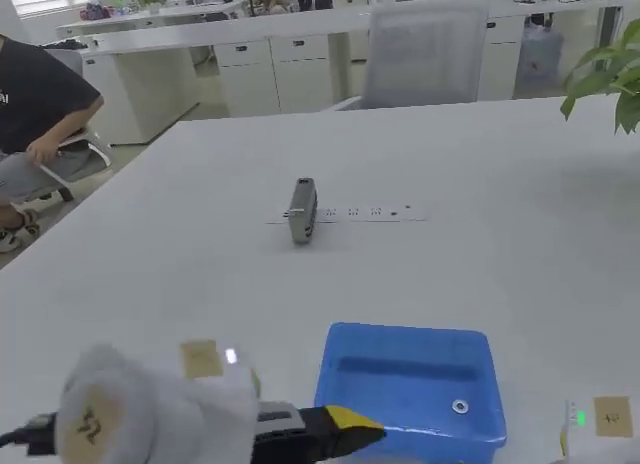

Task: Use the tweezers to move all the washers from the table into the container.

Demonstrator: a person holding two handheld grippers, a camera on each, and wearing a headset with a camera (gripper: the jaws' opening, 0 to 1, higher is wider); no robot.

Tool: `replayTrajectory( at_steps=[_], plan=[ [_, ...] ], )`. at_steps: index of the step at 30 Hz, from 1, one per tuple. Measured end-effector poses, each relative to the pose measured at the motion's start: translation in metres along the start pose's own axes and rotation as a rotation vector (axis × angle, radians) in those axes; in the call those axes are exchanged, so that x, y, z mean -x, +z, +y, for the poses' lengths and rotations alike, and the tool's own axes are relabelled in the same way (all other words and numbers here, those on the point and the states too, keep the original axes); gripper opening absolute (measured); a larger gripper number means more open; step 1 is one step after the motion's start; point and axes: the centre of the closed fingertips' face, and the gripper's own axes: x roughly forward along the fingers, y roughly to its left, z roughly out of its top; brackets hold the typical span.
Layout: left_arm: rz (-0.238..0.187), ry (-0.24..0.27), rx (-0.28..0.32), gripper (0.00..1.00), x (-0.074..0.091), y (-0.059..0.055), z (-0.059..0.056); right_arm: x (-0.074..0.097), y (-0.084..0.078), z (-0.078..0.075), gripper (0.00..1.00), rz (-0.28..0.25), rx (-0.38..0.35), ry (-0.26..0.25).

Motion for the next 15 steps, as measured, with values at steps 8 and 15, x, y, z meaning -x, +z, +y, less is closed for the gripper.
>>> replayTrajectory(
  at_steps=[8, 15],
  plan=[
    [-0.154, 0.255, 0.147, 0.59, 0.052, -0.015, 0.025, 0.017, 0.014, -0.007, 0.03, -0.054, -0.081, 0.003],
    [-0.206, 0.392, 0.164, 0.76, 0.063, -0.021, 0.041, 0.027, 0.035, -0.019, 0.03, -0.102, -0.119, 0.003]
  ],
)
